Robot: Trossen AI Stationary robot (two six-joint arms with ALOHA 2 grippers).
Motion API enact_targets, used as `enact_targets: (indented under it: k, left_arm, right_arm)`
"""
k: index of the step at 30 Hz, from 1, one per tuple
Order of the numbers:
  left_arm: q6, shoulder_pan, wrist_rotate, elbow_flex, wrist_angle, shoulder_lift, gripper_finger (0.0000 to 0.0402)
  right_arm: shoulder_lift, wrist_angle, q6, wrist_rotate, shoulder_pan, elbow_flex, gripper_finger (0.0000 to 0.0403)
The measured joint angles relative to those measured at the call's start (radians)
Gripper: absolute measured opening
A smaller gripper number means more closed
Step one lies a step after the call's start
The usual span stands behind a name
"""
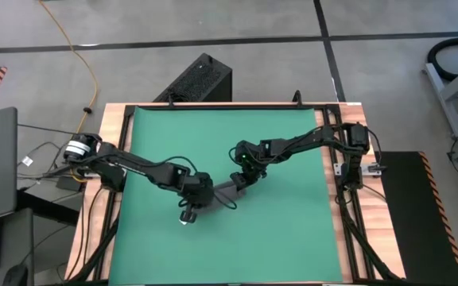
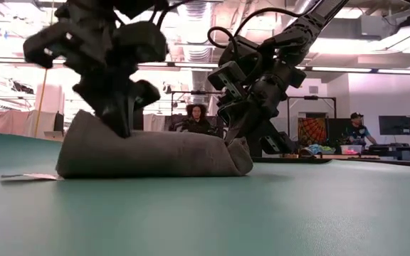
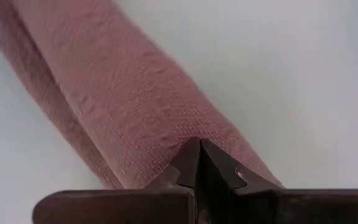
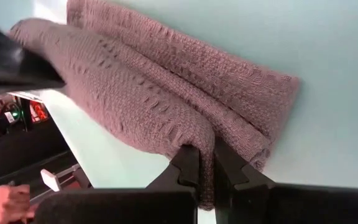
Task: Roll towel
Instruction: Roll the gray towel
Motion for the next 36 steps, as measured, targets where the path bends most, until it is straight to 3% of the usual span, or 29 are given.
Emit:
enact_targets:
  k: [6, 17, 23, 26, 29, 36]
  left_arm:
    - [-0.036, 0.005, -0.037, -0.060, 0.017, -0.014, 0.0000]
    - [-0.007, 0.085, -0.141, -0.063, -0.042, -0.166, 0.0000]
    - [-0.031, 0.095, -0.077, -0.097, 0.037, -0.149, 0.0000]
    - [-0.095, 0.084, -0.057, -0.104, 0.069, -0.177, 0.0000]
    - [-0.133, 0.044, -0.114, -0.102, 0.100, -0.244, 0.0000]
    - [-0.211, -0.011, -0.141, -0.170, 0.128, -0.249, 0.0000]
  right_arm:
    - [0.000, -0.011, -0.013, -0.004, 0.000, 0.000, 0.0028]
    - [0.000, -0.023, -0.016, -0.011, -0.008, 0.000, 0.0030]
    - [0.000, -0.023, -0.022, -0.014, -0.011, 0.000, 0.0030]
    - [0.000, -0.021, -0.023, -0.014, -0.012, 0.000, 0.0031]
    - [0.000, -0.020, -0.030, -0.014, -0.012, 0.000, 0.0030]
    - [0.000, -0.021, -0.038, -0.023, -0.013, 0.000, 0.0033]
